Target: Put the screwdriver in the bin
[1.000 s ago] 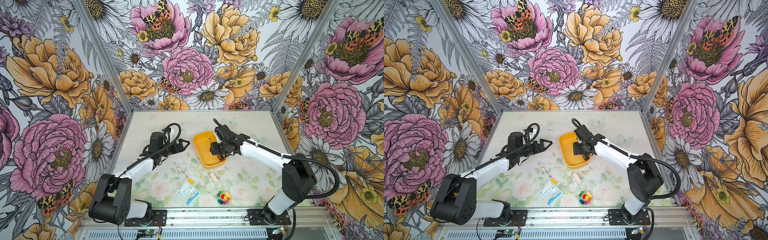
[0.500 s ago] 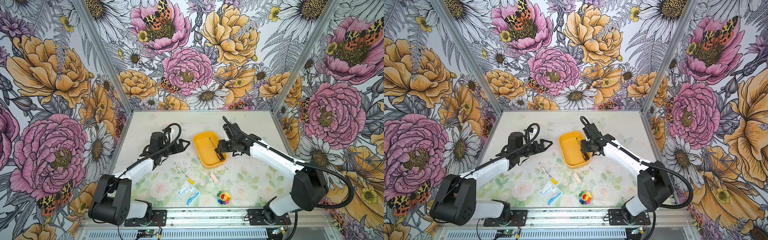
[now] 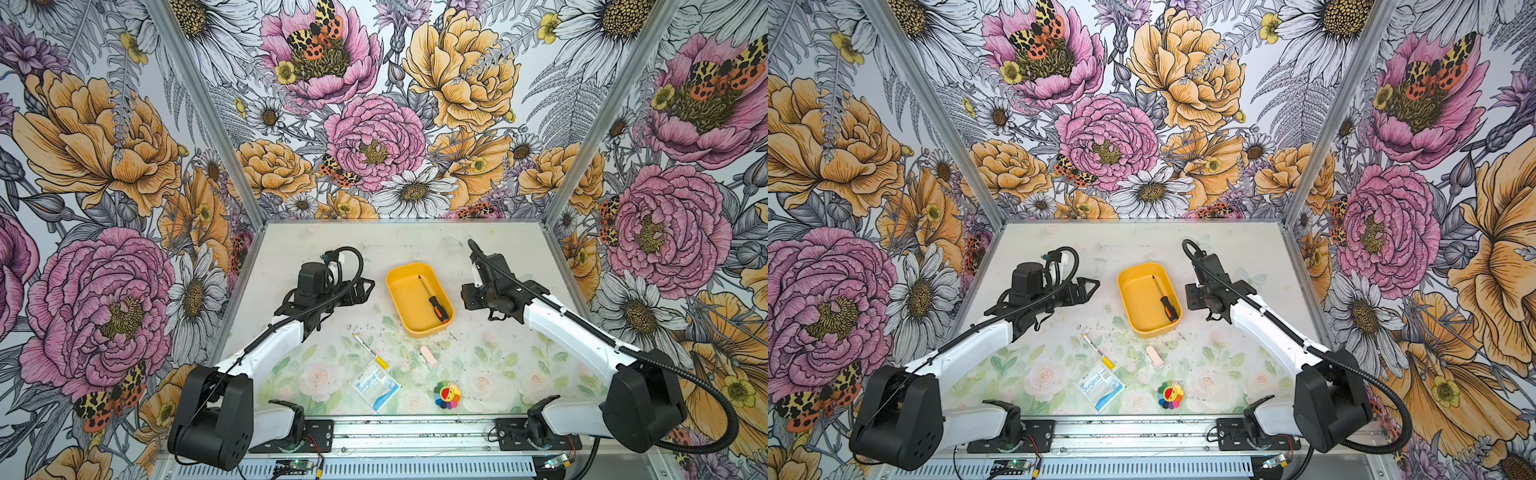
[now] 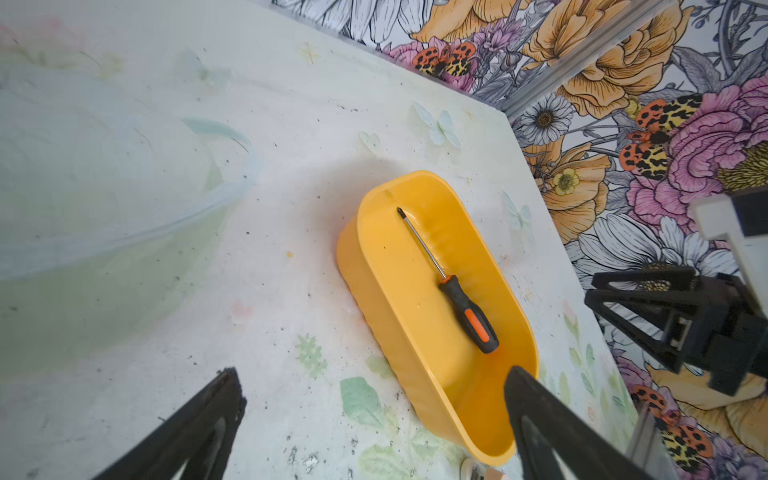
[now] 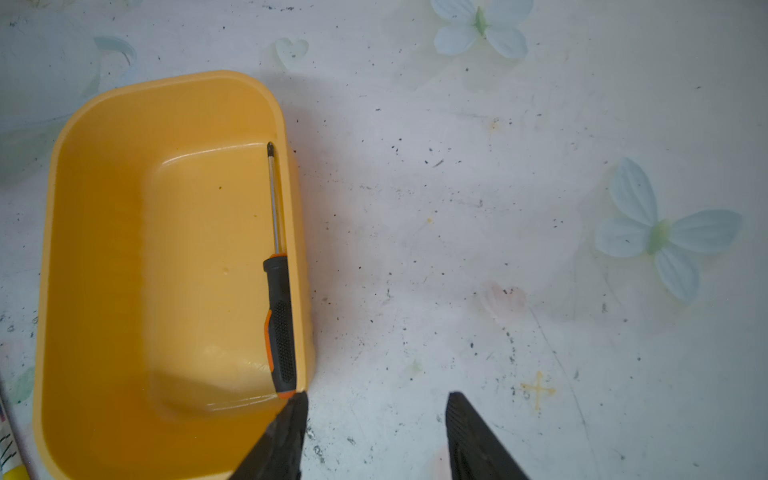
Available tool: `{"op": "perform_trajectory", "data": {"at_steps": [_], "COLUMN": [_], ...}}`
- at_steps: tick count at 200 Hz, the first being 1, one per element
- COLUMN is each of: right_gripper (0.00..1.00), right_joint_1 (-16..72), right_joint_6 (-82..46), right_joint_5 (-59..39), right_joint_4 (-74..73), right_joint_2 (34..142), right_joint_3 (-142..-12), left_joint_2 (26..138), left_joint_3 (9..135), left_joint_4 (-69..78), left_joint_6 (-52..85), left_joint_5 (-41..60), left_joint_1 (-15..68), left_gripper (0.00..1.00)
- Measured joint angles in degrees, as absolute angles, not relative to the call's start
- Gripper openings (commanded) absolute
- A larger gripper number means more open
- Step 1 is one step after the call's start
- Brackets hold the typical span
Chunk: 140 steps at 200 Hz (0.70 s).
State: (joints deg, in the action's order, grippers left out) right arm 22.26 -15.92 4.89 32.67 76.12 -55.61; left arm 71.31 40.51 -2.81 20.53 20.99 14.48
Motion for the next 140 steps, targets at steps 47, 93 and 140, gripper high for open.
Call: {"op": "perform_trajectory", "data": {"at_steps": [47,93,140], "right_gripper": [0.55,0.55,0.56], "right_joint_1": [15.20,11.03,7.20], "right_joint_6": [-12.64,-8.86,-7.62], "right_joint_5": [4.34,2.94,2.37], "right_joint_4": [27.70,19.46,4.91], "right_joint_2": [72.69,69.36,65.30], "right_joint_3": [-52.53,-45.80,-34.89], "left_joint_2": [63.40,59.46,61.12], "left_joint_3": [40.45,37.17,31.00], "left_joint_4": [-1.74,3.40,10.35], "left_joint_6": [11.09,4.40,3.40], "left_joint_5": [8.71,-0.10,-5.67], "left_joint_1": [13.82,10.46,3.86], "left_gripper": [0.99,0.99,0.99]}}
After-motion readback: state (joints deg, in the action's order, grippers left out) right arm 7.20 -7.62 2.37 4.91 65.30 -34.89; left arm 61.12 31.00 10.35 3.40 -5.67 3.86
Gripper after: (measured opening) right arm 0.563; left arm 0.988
